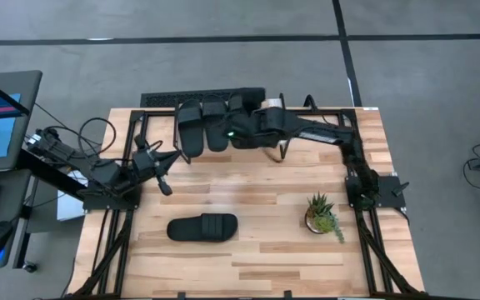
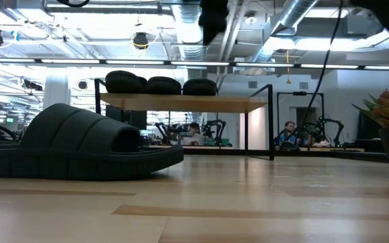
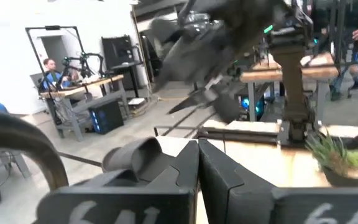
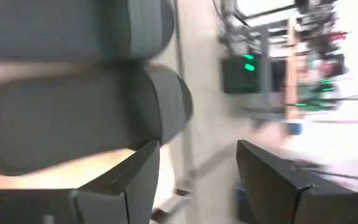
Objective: Pick and place slides into the shelf
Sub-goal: Put the black slipper on the shelf
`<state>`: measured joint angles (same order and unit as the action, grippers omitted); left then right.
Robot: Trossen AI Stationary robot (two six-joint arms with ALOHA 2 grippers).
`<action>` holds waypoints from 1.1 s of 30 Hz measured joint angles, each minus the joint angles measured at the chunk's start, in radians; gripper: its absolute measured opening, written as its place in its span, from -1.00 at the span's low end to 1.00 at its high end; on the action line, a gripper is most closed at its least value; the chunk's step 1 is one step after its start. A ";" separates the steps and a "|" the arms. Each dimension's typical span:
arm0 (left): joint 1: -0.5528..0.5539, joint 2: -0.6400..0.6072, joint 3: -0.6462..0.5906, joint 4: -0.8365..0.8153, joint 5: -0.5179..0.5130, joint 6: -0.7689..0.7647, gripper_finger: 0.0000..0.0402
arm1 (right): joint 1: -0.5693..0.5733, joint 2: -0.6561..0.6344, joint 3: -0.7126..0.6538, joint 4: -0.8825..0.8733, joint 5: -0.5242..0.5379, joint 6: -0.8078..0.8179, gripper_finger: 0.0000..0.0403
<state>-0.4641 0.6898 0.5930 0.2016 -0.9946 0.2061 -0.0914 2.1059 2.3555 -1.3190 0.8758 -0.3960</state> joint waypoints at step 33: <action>-0.008 -0.248 0.000 -0.747 0.594 -0.569 -1.00 | -0.060 -0.934 -1.228 1.158 -0.643 0.509 0.02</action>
<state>-0.4717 0.4422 0.5930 -0.5455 -0.4003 -0.3633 -0.1515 1.1721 1.1279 -0.1612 0.2326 0.1133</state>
